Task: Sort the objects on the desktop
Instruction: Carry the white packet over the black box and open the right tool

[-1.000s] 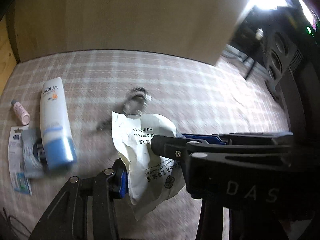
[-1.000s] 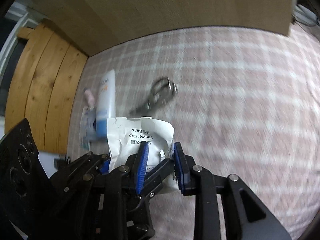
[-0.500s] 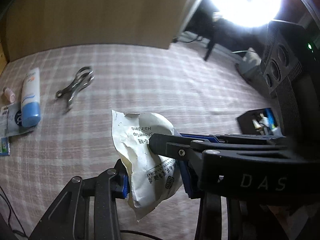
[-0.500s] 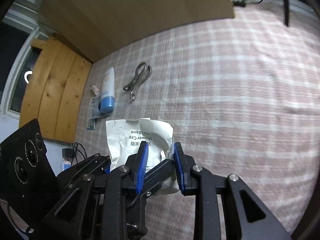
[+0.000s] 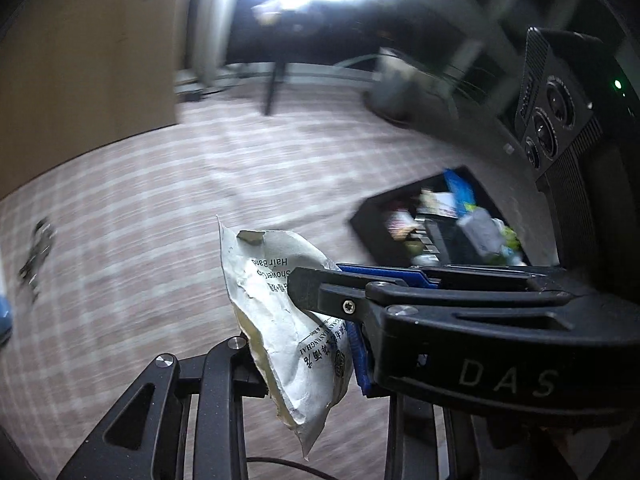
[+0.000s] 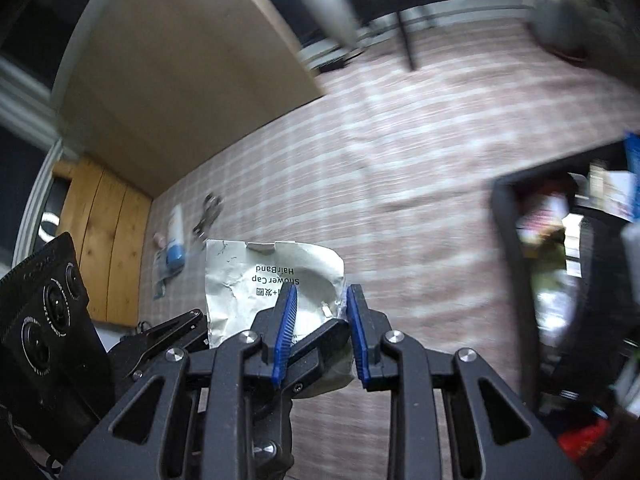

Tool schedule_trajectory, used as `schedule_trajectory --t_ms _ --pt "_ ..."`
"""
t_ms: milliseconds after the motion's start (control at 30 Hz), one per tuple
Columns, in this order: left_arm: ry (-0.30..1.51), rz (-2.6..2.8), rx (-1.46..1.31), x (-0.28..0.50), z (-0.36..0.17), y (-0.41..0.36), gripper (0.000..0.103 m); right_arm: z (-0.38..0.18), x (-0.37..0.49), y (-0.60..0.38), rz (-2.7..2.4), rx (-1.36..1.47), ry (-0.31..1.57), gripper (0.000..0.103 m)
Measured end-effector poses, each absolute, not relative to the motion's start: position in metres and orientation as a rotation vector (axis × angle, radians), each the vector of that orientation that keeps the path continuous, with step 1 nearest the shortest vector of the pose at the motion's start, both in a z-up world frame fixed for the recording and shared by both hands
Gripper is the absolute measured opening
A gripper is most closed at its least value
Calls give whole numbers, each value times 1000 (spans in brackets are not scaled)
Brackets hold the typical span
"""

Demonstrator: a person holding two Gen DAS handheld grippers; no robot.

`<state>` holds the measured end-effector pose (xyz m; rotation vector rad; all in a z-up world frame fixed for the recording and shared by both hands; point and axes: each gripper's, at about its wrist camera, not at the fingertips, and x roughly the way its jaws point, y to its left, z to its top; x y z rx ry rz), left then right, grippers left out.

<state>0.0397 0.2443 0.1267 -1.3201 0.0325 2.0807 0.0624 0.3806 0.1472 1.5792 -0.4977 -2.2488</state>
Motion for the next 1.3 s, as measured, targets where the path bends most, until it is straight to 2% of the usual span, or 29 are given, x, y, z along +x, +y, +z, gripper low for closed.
schedule_trajectory --t_ms 467,833,867,900,967,1100,1300 --pt "174 1794 -1225 94 144 403 28 171 114 540 -2522 1607 -665 26" --pt "240 1698 -1211 127 146 460 24 178 142 595 -2595 1628 -702 26" --pt "250 1697 -1222 128 144 464 27 178 143 598 -2598 1635 -702 26" --pt "258 1704 -1232 128 143 465 40 178 145 602 -2612 1638 -711 26" --pt "246 1737 -1265 123 140 465 56 179 147 611 -2634 1644 -744 28" --pt "212 1764 -1283 115 142 455 56 183 148 621 -2641 1635 -776 35" --pt "182 1812 -1283 107 149 436 56 187 144 608 -2622 1611 -736 38"
